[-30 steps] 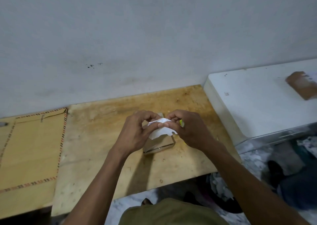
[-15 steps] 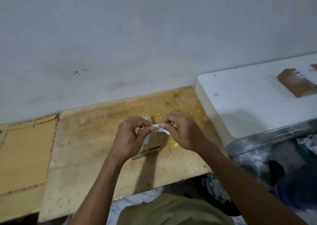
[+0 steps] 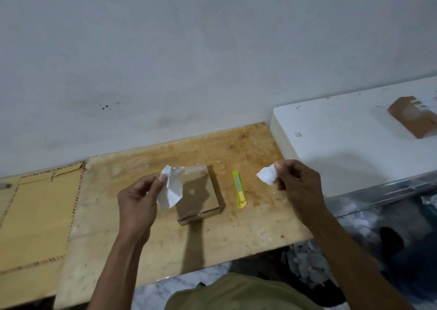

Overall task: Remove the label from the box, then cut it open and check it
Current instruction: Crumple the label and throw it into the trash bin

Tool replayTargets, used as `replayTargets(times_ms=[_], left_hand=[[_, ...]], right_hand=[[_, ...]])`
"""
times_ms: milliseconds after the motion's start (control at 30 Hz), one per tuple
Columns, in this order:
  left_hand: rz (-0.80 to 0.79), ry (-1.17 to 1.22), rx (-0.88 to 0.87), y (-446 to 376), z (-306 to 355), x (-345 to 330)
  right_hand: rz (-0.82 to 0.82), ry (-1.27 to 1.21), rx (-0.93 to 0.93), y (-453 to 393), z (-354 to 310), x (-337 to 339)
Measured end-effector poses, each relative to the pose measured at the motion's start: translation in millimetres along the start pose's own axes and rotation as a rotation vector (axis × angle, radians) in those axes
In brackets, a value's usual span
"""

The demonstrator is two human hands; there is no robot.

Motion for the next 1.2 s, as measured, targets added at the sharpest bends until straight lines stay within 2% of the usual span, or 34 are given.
replayTargets(times_ms=[133,233,300,433,500,667,800,967,1200], left_hand=[[-0.163,0.04,0.099,11.7,-9.1,-37.0],[-0.315,-0.074,0.087,21.9,-8.3,-53.3],[-0.383,-0.131,0.06,26.4,-3.5,-60.5],[-0.418,-0.154,-0.007,29.9,6.6,-66.9],[-0.399,-0.149,-0.008,28.8,6.8,-65.8],[-0.381,-0.171,-0.024,29.1,7.4,-64.5],[-0.468,-0.326,-0.054,27.7,4.9,-62.9],[-0.496,-0.439,-0.087,27.1,7.2,-63.2],[-0.461,-0.22,0.051,33.4,10.0,-65.5]], right_hand=[[-0.2,0.019,0.038,19.6,-15.7,-51.8],[-0.388,0.048,0.103,24.5,-26.4,-73.1],[-0.471,0.184,0.174,24.2,-28.5,-80.4],[-0.463,0.488,0.295,18.2,-30.5,-81.0],[-0.493,0.565,0.314,16.5,-28.2,-81.0],[-0.514,0.552,0.274,14.3,-21.5,-80.8],[-0.594,0.444,0.23,13.7,-16.9,-75.1],[-0.553,0.497,0.328,17.1,-16.0,-67.8],[-0.507,0.59,0.444,23.0,-11.1,-71.8]])
Point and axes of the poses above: each hand's wrist, its own y-axis away from the middle knuckle, its own x-axis out of the back of the hand, z = x × y, the point moved 3 cm from there along -y, towards the middle knuckle, and after that the axes turned 9 degrees about -z, right-handed, at the moved point
